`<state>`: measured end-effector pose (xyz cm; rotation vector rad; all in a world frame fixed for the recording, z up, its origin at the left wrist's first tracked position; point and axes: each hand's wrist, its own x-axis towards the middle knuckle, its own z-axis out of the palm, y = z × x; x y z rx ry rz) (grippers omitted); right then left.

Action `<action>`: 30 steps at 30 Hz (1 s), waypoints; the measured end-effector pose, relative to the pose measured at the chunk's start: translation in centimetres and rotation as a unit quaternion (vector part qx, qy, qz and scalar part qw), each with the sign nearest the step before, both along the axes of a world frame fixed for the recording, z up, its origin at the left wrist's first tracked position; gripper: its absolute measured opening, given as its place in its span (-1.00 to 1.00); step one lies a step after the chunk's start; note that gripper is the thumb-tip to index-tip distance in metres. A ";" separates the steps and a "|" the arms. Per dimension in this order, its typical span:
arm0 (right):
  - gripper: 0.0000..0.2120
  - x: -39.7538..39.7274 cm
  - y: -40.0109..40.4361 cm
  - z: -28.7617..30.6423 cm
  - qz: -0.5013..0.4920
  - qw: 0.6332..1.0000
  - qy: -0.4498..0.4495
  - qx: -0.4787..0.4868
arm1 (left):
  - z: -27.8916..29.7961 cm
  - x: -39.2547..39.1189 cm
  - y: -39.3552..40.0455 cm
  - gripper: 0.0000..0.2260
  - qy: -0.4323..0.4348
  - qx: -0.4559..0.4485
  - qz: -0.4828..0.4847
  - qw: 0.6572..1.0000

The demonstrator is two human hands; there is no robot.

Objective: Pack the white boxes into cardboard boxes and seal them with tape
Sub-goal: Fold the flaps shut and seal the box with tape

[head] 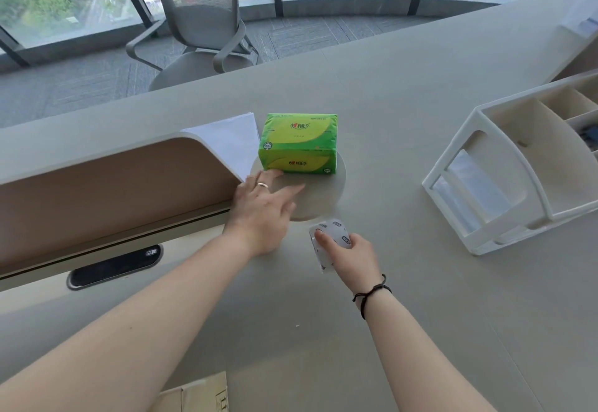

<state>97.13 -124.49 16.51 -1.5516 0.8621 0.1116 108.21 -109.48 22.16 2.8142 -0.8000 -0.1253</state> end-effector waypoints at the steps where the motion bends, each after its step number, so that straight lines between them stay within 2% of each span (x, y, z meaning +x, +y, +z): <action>1: -0.63 0.1 0.0 -0.2 -0.006 1.000 -0.003 0.010 | -0.3 0.0 0.7 -0.60 -0.001 -0.029 0.024 0.999; 3: -0.61 0.3 0.0 -0.6 -0.018 1.000 -0.006 0.019 | -0.8 -0.2 1.8 -0.62 0.008 -0.060 0.049 0.997; 10: -0.68 0.2 0.3 -0.9 -0.052 0.997 -0.034 0.037 | -1.6 -1.8 3.4 -0.65 -0.023 -0.173 0.046 0.984; 15: -0.65 0.3 0.1 -0.7 -0.060 0.998 -0.027 0.020 | -1.4 -4.6 6.4 -0.67 0.003 -0.188 0.088 0.978; 18: -0.60 0.0 0.1 -0.5 -0.082 0.996 -0.024 0.015 | -1.1 -7.0 8.7 -0.70 0.041 -0.187 0.123 0.974; 22: -0.63 -1.4 1.4 0.4 -0.103 0.995 -0.014 -0.001 | -0.6 -10.2 11.9 -0.75 0.092 -0.172 0.167 0.966; 30: -0.68 -7.8 9.9 3.7 0.029 0.999 -0.018 -0.009 | 1.4 -16.7 17.8 -0.79 0.074 -0.188 0.196 0.960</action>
